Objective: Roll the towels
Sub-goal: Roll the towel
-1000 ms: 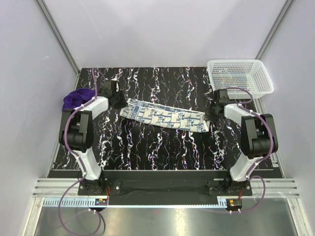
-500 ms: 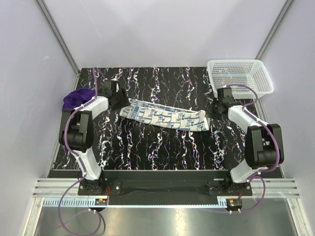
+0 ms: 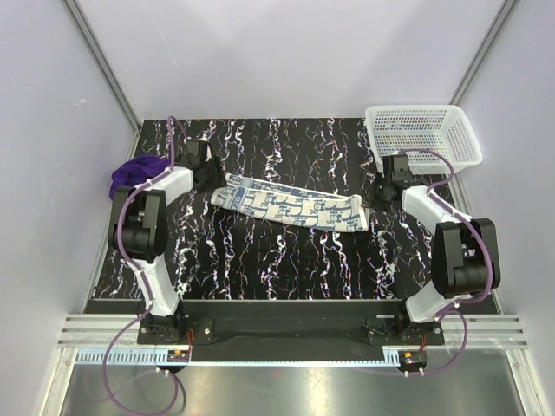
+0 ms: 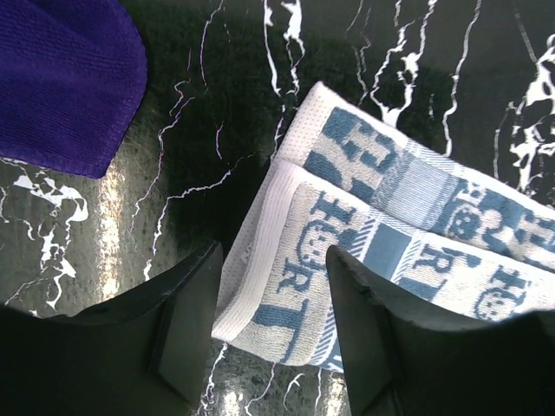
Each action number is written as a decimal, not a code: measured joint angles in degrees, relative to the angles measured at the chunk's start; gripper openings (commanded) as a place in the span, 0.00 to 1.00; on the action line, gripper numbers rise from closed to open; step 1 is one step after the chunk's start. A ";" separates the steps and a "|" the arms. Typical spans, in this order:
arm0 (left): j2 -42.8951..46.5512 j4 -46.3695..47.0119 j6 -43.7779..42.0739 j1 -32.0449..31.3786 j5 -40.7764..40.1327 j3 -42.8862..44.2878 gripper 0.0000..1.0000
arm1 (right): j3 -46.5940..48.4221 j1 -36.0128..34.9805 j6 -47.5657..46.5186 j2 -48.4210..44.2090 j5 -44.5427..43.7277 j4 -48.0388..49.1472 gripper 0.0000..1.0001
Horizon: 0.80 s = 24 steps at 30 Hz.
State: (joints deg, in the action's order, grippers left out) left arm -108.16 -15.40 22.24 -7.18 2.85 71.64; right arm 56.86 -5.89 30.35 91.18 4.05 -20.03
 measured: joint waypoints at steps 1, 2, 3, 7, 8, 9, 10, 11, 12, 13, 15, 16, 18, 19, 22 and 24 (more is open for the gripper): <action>-0.33 0.00 0.00 0.00 -0.02 0.00 0.53 | 0.02 0.00 0.00 0.00 0.00 0.00 0.00; -0.55 0.00 0.02 0.00 0.00 0.00 0.50 | 0.00 0.00 0.00 0.00 0.00 0.00 0.00; -0.76 0.00 0.02 0.00 0.02 0.00 0.47 | 0.02 0.00 0.00 0.00 0.00 0.00 0.00; -1.40 0.04 0.04 0.00 0.46 0.00 0.32 | 0.02 0.00 -0.09 0.00 0.00 0.00 0.00; -1.46 0.09 0.11 0.00 0.59 0.00 0.26 | 0.02 0.00 -0.13 0.00 0.00 0.00 0.00; -1.49 0.13 0.04 0.00 0.76 -0.02 0.17 | 0.02 0.00 -0.15 0.00 -0.02 0.00 0.00; -1.49 0.24 0.09 0.00 0.94 -0.02 0.08 | 0.00 0.00 -0.15 0.00 -0.02 0.00 0.00; -1.49 0.55 0.20 0.00 1.25 -0.02 0.00 | 0.00 0.00 -0.15 0.00 0.00 0.00 0.00; -1.49 0.94 -0.07 0.00 1.55 -0.02 0.00 | 0.00 0.00 -0.15 0.00 -0.02 0.00 0.00; -1.49 1.16 0.00 0.00 1.77 -0.02 0.00 | 0.00 0.00 -0.15 0.00 -0.02 0.00 0.00; -1.49 1.66 -0.02 -0.04 2.29 -0.02 0.00 | 0.00 0.00 -0.15 0.00 0.00 0.00 0.00; -1.49 1.81 -0.02 -0.04 2.51 -0.02 0.00 | 0.00 0.00 -0.15 0.00 -0.02 0.00 0.00; -1.38 2.01 -0.04 -0.07 2.78 -0.02 0.00 | 0.00 0.00 -0.17 0.00 -0.02 0.00 0.00; -1.20 1.99 -0.04 -0.09 2.80 -0.02 0.00 | 0.00 0.00 -0.17 -0.07 -0.02 -0.07 0.00; -0.24 1.79 -0.33 -0.11 2.78 -0.02 0.00 | 0.00 0.00 -0.20 -0.74 -0.04 -1.09 0.00; 0.59 1.68 -0.57 -0.11 2.75 0.02 0.00 | 0.02 0.00 -0.28 -1.84 -0.07 -2.01 0.00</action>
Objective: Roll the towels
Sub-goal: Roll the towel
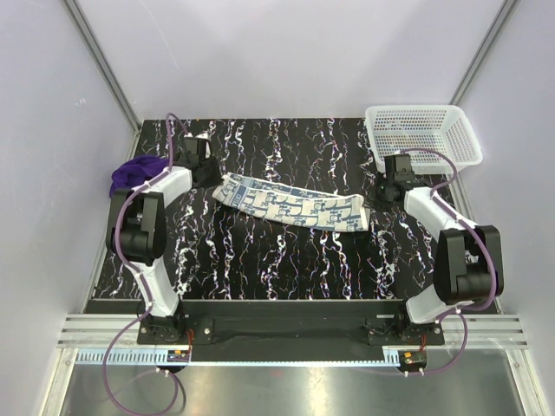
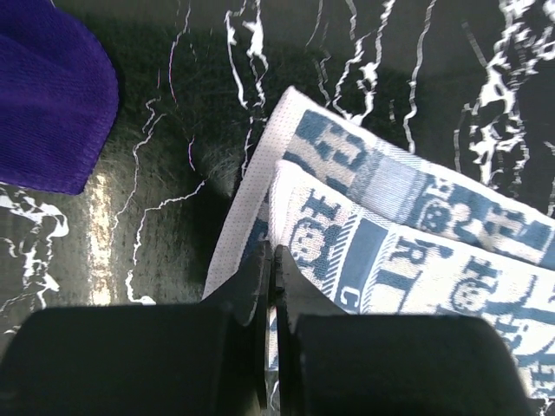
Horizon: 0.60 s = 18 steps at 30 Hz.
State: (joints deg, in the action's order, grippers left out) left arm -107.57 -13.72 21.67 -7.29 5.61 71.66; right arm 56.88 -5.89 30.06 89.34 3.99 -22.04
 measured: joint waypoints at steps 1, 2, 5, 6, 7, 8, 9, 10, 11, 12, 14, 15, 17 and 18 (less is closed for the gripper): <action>0.42 -0.02 -0.13 0.00 -0.02 0.02 0.00 | 0.00 0.00 -0.11 -0.83 -0.02 -0.57 0.00; 1.03 -0.02 -0.28 0.00 -0.04 0.02 0.00 | 0.00 0.00 -0.17 -1.49 -0.07 -0.83 0.00; 2.84 0.20 -0.72 0.00 -0.04 0.02 0.00 | 0.09 0.00 -0.46 -3.98 -0.52 -1.73 0.00; 3.28 0.28 -0.76 0.00 -0.04 0.07 0.00 | 0.09 0.00 -0.52 -4.61 -0.70 -1.90 0.00; 3.65 0.46 -0.85 0.00 -0.04 0.17 0.00 | 0.09 0.00 -0.61 -5.31 -1.09 -2.03 0.00; 3.91 0.63 -0.90 0.00 -0.02 0.31 0.00 | 0.09 0.00 -0.70 -5.84 -1.44 -2.12 0.00; 4.07 0.90 -0.92 0.00 -0.02 0.33 0.00 | 0.09 0.00 -0.76 -6.25 -1.62 -2.27 0.00; 4.15 1.20 -0.92 0.00 -0.02 0.42 0.00 | 0.09 0.00 -0.79 -6.49 -1.68 -2.36 0.00; 4.15 1.25 -0.94 0.00 -0.02 0.70 0.00 | 0.09 0.00 -0.81 -6.58 -1.90 -2.40 0.00; 4.15 1.38 -0.98 0.00 -0.02 0.90 0.00 | 0.09 0.00 -0.85 -6.58 -2.21 -2.49 0.00; 4.13 1.33 -1.29 0.00 -0.02 1.77 0.00 | 0.07 0.00 -0.94 -6.58 -3.04 -2.91 0.00; 4.11 1.33 -1.40 0.00 -0.02 2.27 0.00 | 0.07 0.00 -0.96 -6.58 -3.39 -2.95 0.00; 4.00 1.38 -1.79 0.00 -0.02 3.56 0.00 | 0.07 0.00 -0.96 -6.58 -4.04 -2.99 0.00; 3.85 1.42 -1.92 0.00 0.00 4.24 0.00 | 0.07 0.00 -0.98 -6.58 -4.48 -2.99 0.00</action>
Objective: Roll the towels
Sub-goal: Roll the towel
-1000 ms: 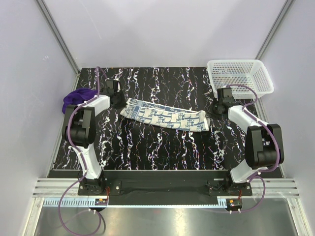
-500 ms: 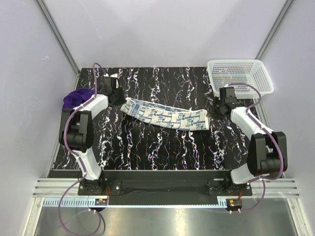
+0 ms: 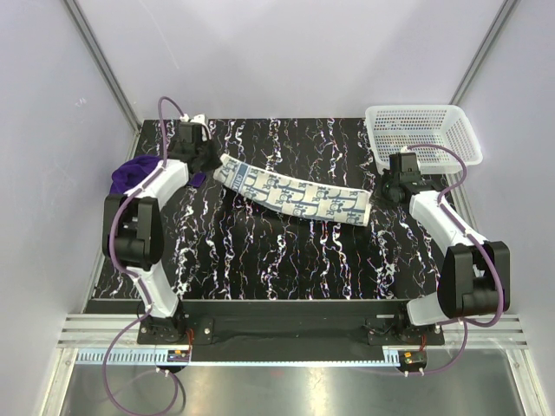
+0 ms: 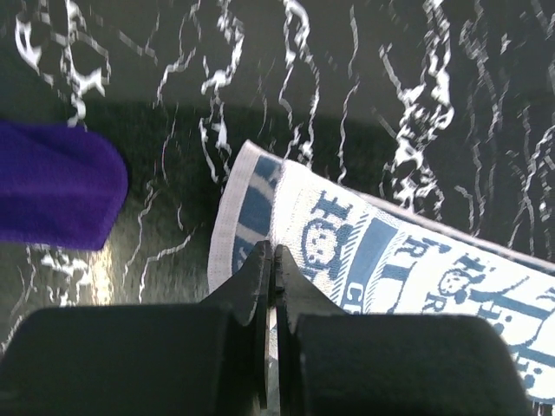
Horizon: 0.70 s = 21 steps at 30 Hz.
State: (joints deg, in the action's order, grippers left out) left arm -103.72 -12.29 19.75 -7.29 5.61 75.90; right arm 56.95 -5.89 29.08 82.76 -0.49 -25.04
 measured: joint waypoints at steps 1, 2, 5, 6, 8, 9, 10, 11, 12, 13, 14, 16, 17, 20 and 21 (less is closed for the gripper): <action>-0.39 -0.07 -0.09 0.00 0.00 0.87 0.00 | 0.00 0.00 0.00 0.00 -0.24 -0.02 0.00; -0.94 -0.17 -0.13 0.00 0.04 1.84 0.00 | 0.00 0.00 0.00 0.02 -0.48 -0.11 0.00; -4.24 -0.26 -0.33 0.00 0.15 5.70 0.00 | 0.00 0.00 0.00 0.20 -0.87 -0.11 0.00; -5.33 -0.35 -0.35 0.00 0.20 6.62 0.00 | 0.00 0.00 0.00 0.42 -1.05 -0.11 0.00; -7.28 -0.52 -0.44 0.00 0.22 7.41 0.01 | 0.00 0.00 0.00 0.81 -1.42 -0.13 0.00; -8.26 -0.72 -0.50 0.00 0.22 7.43 0.01 | -0.04 0.00 -0.02 1.01 -1.53 -0.11 0.00; -9.18 -1.25 -0.52 0.00 0.20 7.43 0.01 | -0.09 0.00 -0.04 1.18 -1.60 -0.09 0.00; -10.01 -1.79 -0.55 0.00 0.20 7.43 0.00 | -0.13 0.00 -0.13 1.46 -1.62 -0.07 0.00; -10.82 -2.25 -0.61 0.00 0.17 7.43 0.00 | -0.26 0.00 -0.15 1.84 -1.60 0.13 0.00; -11.56 -2.62 -0.70 0.00 0.11 7.43 0.00 | -0.44 0.00 -0.17 2.32 -1.60 0.33 0.00; -12.17 -2.95 -0.74 0.00 0.00 7.43 0.01 | -0.61 0.00 -0.17 2.95 -1.60 0.50 0.00; -12.81 -3.17 -0.79 0.00 -0.07 7.23 0.04 | -1.05 0.00 -0.15 4.39 -1.60 1.05 0.00; -12.83 -3.21 -0.83 0.00 -0.07 7.08 0.04 | -1.25 0.00 -0.15 5.22 -1.60 1.33 0.00; -12.83 -3.06 -1.18 0.00 -0.04 6.97 0.09 | -1.53 0.00 -0.15 7.26 -1.64 1.68 0.00; -12.83 -3.08 -1.40 0.00 -0.04 6.97 0.13 | -1.55 0.00 -0.15 7.76 -1.64 1.79 0.00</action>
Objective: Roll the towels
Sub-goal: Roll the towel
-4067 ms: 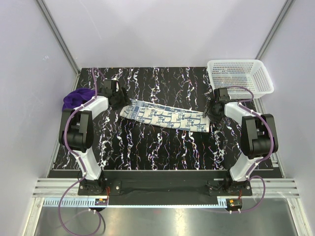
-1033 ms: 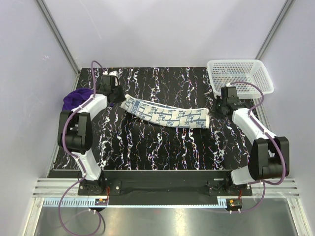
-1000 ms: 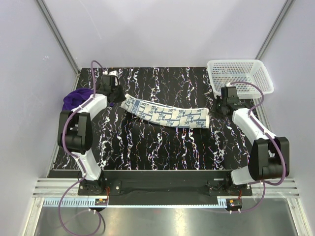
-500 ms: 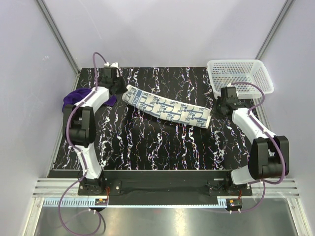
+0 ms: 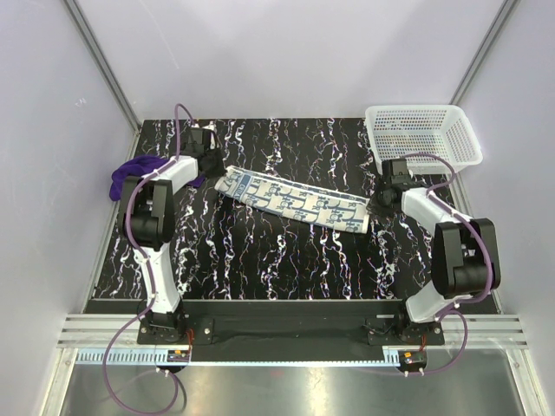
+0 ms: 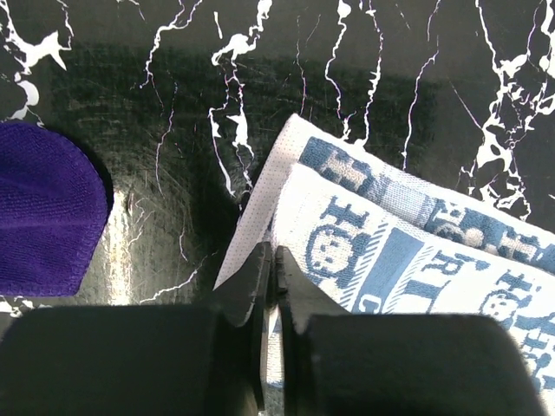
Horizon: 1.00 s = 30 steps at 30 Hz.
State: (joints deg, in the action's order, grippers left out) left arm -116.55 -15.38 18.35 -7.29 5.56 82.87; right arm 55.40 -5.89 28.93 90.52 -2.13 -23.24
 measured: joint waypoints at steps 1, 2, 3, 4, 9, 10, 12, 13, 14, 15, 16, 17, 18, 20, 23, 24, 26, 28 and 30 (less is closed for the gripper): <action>0.00 0.00 -0.17 0.00 0.00 0.02 0.15 | -0.04 0.00 0.02 0.52 -0.07 0.15 0.00; -0.09 -0.02 -0.46 0.00 0.00 0.11 0.20 | -0.04 0.00 0.02 0.83 -0.24 0.24 0.01; -0.28 -0.07 -0.66 0.00 0.02 0.35 0.25 | -0.04 0.00 0.04 1.14 -0.39 0.35 0.05; -0.63 -0.09 -0.96 0.00 0.02 0.76 0.30 | -0.04 0.00 0.11 1.42 -0.48 0.46 0.09; -2.16 -0.59 -2.27 0.00 -0.11 3.63 0.73 | -0.35 0.02 0.85 2.40 -1.81 0.57 0.75; -2.12 -0.74 -2.14 0.00 -0.42 3.80 0.76 | -0.66 0.04 0.85 2.38 -1.88 0.59 0.79; -1.70 -1.03 -1.88 0.00 -1.33 3.78 0.79 | -1.31 0.04 0.72 2.19 -1.97 0.63 0.84; -1.33 -1.33 -1.79 0.00 -2.12 3.72 0.79 | -1.84 0.04 0.76 1.84 -1.99 0.63 0.84; -0.79 -1.77 -1.53 0.00 -3.15 3.50 0.79 | -2.32 0.04 0.76 1.33 -1.97 0.48 0.85; 0.09 -2.51 -1.14 0.00 -4.24 3.21 0.79 | -2.91 0.04 0.79 0.55 -1.95 0.20 0.85; 1.03 -3.21 -0.70 0.00 -5.18 2.95 0.79 | -3.39 0.04 0.81 -0.35 -1.92 -0.02 0.85; 2.40 -4.31 -0.07 0.00 -6.27 2.62 0.79 | -3.91 0.04 0.83 -1.38 -1.84 -0.07 0.85; 4.22 -5.07 0.72 0.00 -7.17 2.08 0.79 | -4.35 0.04 0.90 -2.36 -1.73 -0.04 0.84; 8.28 -5.62 2.21 -0.09 -8.44 0.11 0.79 | -5.18 0.04 1.09 -3.80 -1.38 0.24 0.81; 16.59 -4.81 4.59 -0.39 -9.01 -5.99 0.78 | -6.84 0.04 1.73 -4.46 -0.28 1.57 0.72; 19.08 -4.59 5.29 -0.59 -9.05 -8.17 0.78 | -7.61 0.04 2.16 -4.44 0.28 2.12 0.70; 21.92 -4.28 6.27 -1.18 -9.03 -11.43 0.77 | -9.44 0.04 2.71 -4.44 1.73 2.82 0.62; 22.80 -4.22 7.13 -2.10 -8.98 -13.79 0.77 | -10.60 0.04 3.34 -4.39 2.69 2.91 0.58; 22.71 -4.57 7.72 -3.54 -8.96 -15.93 0.77 | -11.04 0.04 3.96 -4.37 3.30 2.89 0.47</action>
State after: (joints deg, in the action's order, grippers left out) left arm -93.84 -19.94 26.06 -10.83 -3.40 66.94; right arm 44.36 -5.85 32.88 86.15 1.17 -20.36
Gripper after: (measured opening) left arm 0.772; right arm 0.562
